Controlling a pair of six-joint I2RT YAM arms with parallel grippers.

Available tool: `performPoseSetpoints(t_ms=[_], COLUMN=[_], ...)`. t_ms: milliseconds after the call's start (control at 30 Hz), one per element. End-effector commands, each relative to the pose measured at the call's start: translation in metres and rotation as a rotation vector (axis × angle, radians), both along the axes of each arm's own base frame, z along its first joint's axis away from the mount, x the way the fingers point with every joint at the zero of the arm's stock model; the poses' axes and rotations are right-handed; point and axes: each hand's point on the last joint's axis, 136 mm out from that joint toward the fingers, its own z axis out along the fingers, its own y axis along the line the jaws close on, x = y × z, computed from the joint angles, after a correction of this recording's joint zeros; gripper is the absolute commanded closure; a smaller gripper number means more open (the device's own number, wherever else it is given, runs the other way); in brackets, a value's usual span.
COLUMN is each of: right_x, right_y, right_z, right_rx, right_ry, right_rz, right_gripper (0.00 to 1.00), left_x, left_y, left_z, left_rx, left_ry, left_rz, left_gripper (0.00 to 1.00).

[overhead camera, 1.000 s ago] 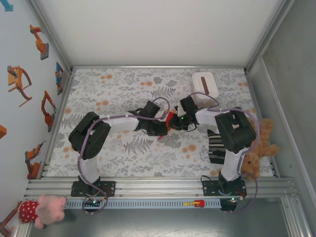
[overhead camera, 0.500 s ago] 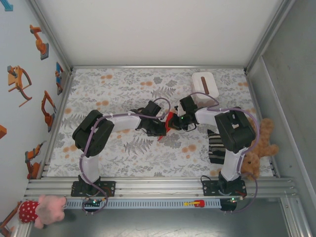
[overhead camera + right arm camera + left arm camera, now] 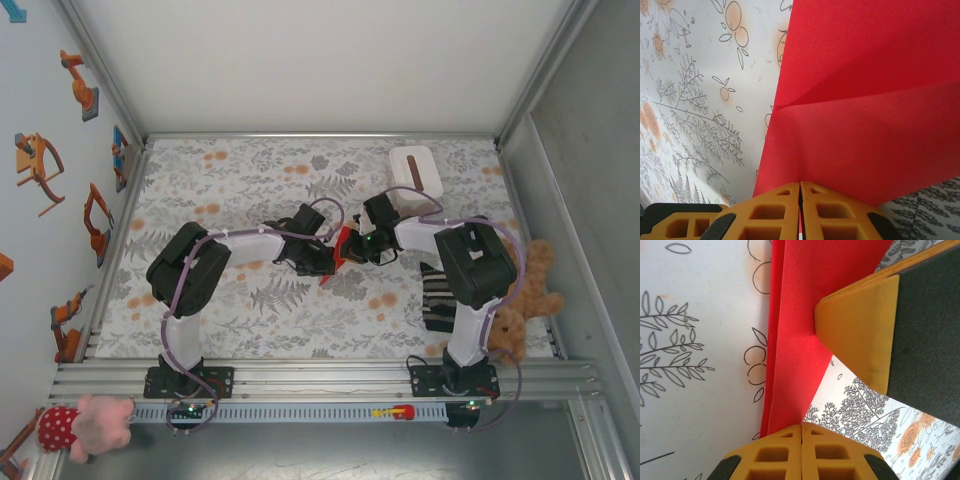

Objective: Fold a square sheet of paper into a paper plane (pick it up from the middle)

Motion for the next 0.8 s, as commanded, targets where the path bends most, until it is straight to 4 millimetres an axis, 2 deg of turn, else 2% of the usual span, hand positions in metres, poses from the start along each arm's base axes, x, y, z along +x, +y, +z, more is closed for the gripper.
performPoseSetpoints(t_ms=[0, 267, 600, 767], right_x=[-0.019, -0.022, -0.025, -0.024], right_y=[-0.028, -0.033, -0.037, -0.036], right_z=[-0.045, -0.05, -0.055, -0.053], right_rx=[-0.169, -0.2, -0.234, -0.226], right_ry=[0.106, 0.128, 0.152, 0.153], right_rz=[-0.032, -0.034, -0.038, -0.04], right_gripper=[0.9, 0.91, 0.91, 0.91], left_x=[-0.009, -0.021, -0.051, -0.068], left_y=[0.014, 0.026, 0.049, 0.064], left_z=[-0.02, -0.031, -0.027, -0.032], left_rx=[0.054, 0.074, 0.112, 0.155], left_ry=[0.04, 0.068, 0.088, 0.11], left_rz=[-0.009, -0.012, -0.082, -0.084], left_gripper=[0.94, 0.97, 0.98, 0.98])
